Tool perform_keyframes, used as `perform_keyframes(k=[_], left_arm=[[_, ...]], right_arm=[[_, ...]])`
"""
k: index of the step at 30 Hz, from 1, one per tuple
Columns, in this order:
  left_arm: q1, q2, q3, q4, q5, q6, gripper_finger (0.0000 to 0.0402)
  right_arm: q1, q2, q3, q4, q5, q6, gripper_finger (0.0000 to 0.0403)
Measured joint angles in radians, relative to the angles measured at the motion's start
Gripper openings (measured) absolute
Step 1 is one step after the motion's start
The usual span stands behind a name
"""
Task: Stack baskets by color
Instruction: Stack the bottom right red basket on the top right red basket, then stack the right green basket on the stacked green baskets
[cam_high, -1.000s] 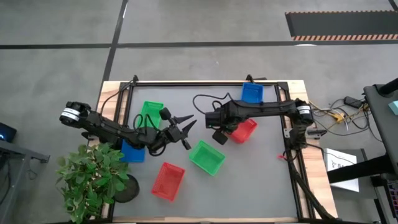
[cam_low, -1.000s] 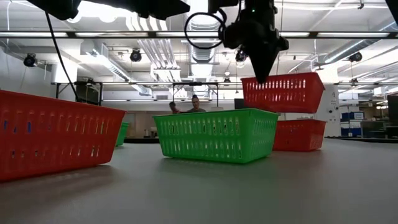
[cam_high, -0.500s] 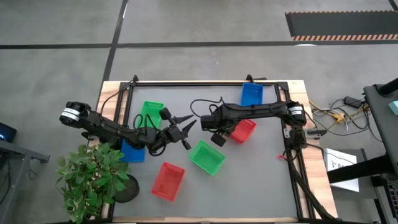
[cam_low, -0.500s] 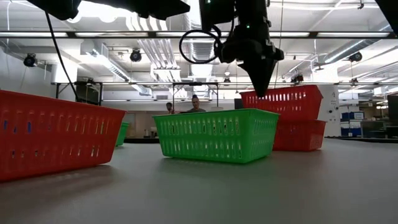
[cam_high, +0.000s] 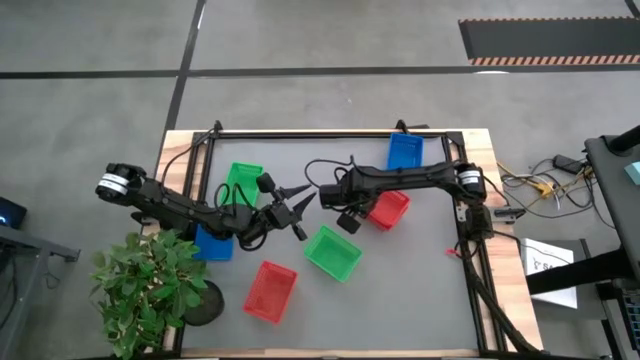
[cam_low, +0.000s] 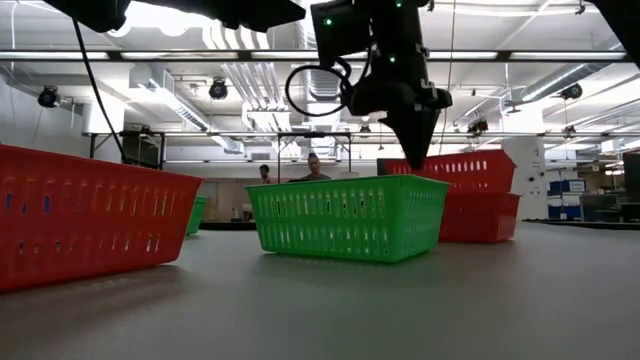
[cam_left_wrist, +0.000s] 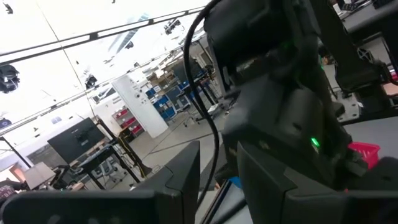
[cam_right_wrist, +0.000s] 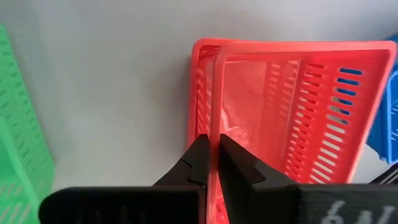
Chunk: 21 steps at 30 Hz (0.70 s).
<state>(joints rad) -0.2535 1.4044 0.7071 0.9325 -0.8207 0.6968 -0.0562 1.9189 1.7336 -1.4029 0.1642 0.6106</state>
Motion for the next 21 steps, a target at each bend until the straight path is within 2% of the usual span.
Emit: perform_keyframes(k=[11, 21], left_arm=[[0.0, 0.0, 0.0, -0.001, -0.001, 0.0, 0.009], [0.0, 0.0, 0.0, -0.003, -0.003, -0.001, 0.009]], right_arm=[[0.001, 0.055, 0.0, -0.003, 0.02, -0.029, 0.0016], [0.001, 0.045, 0.0, -0.016, 0.021, -0.051, 0.0109]])
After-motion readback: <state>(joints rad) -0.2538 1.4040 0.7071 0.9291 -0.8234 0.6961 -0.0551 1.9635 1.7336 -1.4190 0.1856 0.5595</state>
